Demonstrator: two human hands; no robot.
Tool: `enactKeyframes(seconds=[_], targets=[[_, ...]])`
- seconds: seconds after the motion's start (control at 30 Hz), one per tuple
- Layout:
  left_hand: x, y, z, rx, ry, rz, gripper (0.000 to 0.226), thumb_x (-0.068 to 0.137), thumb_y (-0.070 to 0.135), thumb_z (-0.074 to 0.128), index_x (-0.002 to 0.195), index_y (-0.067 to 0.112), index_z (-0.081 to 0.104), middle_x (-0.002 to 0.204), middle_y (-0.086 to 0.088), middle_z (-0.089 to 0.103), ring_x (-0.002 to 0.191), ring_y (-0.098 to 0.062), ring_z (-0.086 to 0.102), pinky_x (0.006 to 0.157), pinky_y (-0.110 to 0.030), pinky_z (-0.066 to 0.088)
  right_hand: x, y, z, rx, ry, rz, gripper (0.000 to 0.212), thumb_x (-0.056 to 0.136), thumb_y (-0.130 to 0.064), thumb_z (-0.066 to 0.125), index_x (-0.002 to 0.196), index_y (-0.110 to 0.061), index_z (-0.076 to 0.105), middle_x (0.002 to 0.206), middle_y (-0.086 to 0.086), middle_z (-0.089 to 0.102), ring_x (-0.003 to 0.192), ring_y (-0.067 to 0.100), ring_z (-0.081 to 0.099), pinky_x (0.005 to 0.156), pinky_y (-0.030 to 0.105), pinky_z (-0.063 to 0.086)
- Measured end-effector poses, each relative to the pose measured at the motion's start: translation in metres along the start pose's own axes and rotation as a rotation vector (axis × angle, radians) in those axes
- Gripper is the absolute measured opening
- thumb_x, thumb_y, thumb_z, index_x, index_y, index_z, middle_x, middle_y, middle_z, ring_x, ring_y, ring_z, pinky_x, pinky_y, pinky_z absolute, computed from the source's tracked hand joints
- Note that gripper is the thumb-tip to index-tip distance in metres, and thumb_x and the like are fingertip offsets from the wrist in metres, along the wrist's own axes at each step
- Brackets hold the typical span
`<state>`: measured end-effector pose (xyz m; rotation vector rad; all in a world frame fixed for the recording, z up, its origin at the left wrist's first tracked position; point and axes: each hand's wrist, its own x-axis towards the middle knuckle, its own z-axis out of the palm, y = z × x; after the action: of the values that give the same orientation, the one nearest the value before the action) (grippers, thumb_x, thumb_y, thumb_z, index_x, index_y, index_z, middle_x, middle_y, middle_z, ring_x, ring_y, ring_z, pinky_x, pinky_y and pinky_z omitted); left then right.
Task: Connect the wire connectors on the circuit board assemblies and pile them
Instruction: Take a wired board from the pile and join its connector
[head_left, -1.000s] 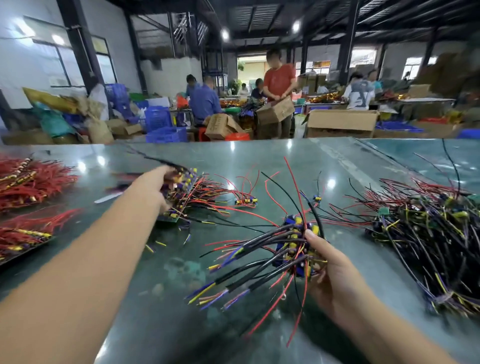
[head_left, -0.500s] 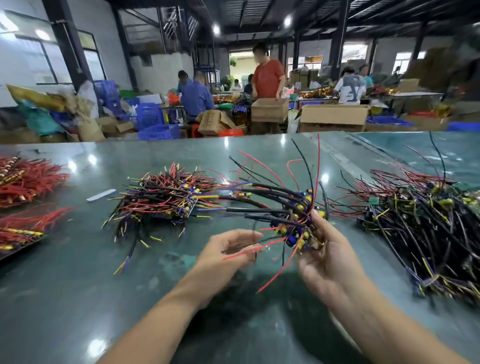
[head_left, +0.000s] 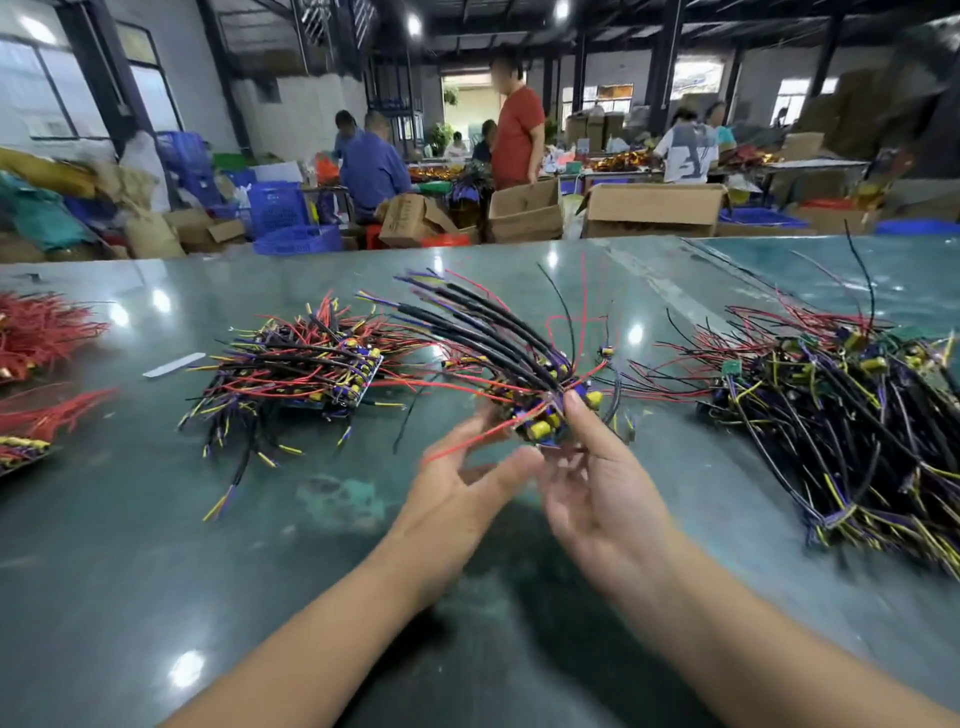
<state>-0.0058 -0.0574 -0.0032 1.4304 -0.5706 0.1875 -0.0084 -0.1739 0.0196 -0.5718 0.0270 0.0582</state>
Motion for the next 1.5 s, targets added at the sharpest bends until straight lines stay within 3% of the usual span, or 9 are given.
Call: enactKeyframes(seconds=[0.2,0.4,0.5,0.6,0.73,1.03,1.2,1.3,1.5], targets=[[0.009,-0.001,-0.009,-0.348,0.292,-0.094,0.035,0.069,0.021,0.070,0.101,0.008,0.065,0.097,-0.007,0.072,0.090,-0.016,0.067,0.082,-0.029,0.054,-0.012,0.021,0.003,-0.477,-0.149,0.050,0.018,0.078,-0.025,0.060,0.077,-0.035,0.075,0.087,-0.021,0.070,0.079,-0.008,0.059,0.077,0.025,0.032],[0.012,0.000,-0.024,-0.395,0.449,-0.092,0.018,0.080,0.004,0.061,0.094,0.015,0.062,0.089,-0.001,0.072,0.080,-0.012,0.069,0.066,-0.025,0.056,-0.012,-0.006,-0.001,-0.690,-0.191,0.354,0.021,0.082,-0.022,0.058,0.089,-0.008,0.072,0.086,0.001,0.070,0.075,0.013,0.066,0.061,0.020,0.049],[0.013,0.001,-0.028,-0.384,0.438,-0.079,0.017,0.084,0.001,0.058,0.091,0.016,0.063,0.088,0.001,0.073,0.078,-0.010,0.069,0.057,-0.023,0.054,-0.010,-0.029,0.002,-0.577,-0.122,0.013,0.019,0.068,-0.026,0.060,0.054,-0.014,0.065,0.061,0.006,0.064,0.050,0.015,0.056,0.046,0.021,0.039],[0.012,0.000,-0.028,-0.353,0.373,-0.106,0.019,0.090,-0.002,0.050,0.098,0.012,0.061,0.088,0.001,0.074,0.078,-0.008,0.069,0.057,-0.021,0.053,-0.006,-0.035,-0.002,-0.870,-0.069,-0.556,0.012,0.079,-0.018,0.054,0.076,-0.018,0.066,0.076,-0.002,0.065,0.072,0.011,0.057,0.068,0.021,0.046],[0.008,0.003,-0.024,-0.325,0.196,-0.148,0.021,0.083,0.002,0.055,0.101,0.008,0.063,0.094,-0.004,0.074,0.084,-0.012,0.069,0.064,-0.024,0.055,0.003,-0.034,-0.014,-1.436,-0.022,-0.471,0.019,0.086,-0.036,0.064,0.106,-0.033,0.065,0.107,-0.019,0.064,0.114,0.004,0.051,0.098,0.028,0.036],[0.000,0.000,-0.023,-0.295,0.062,-0.280,0.039,0.081,-0.001,0.062,0.119,-0.002,0.057,0.116,-0.020,0.066,0.101,-0.028,0.065,0.078,-0.038,0.056,0.001,-0.037,-0.014,-1.112,-0.385,-0.073,0.010,0.084,-0.015,0.068,0.092,-0.015,0.074,0.098,0.000,0.075,0.091,0.008,0.066,0.084,0.018,0.050],[-0.001,-0.002,-0.027,-0.313,0.030,-0.279,0.033,0.072,-0.001,0.071,0.099,0.017,0.072,0.103,-0.013,0.072,0.092,-0.024,0.070,0.072,-0.035,0.057,0.003,-0.042,-0.015,-1.705,-0.222,-0.277,0.007,0.076,-0.050,0.069,0.083,-0.053,0.069,0.095,-0.036,0.064,0.111,-0.011,0.047,0.115,0.044,0.009],[0.000,-0.003,-0.028,-0.317,0.101,-0.311,0.034,0.063,-0.003,0.076,0.093,0.013,0.073,0.099,-0.016,0.072,0.090,-0.028,0.069,0.074,-0.038,0.058,0.002,-0.041,-0.016,-1.528,-0.340,-0.285,0.012,0.082,-0.032,0.071,0.093,-0.029,0.074,0.093,-0.018,0.072,0.094,-0.005,0.061,0.090,0.023,0.041],[-0.001,0.002,-0.029,-0.323,0.037,-0.300,0.028,0.066,0.002,0.071,0.092,0.010,0.075,0.098,-0.013,0.073,0.090,-0.024,0.070,0.073,-0.037,0.058,-0.002,-0.043,-0.017,-1.164,-0.388,-0.041,0.008,0.088,-0.013,0.063,0.091,-0.011,0.071,0.082,-0.001,0.070,0.072,0.005,0.057,0.064,0.016,0.044]])
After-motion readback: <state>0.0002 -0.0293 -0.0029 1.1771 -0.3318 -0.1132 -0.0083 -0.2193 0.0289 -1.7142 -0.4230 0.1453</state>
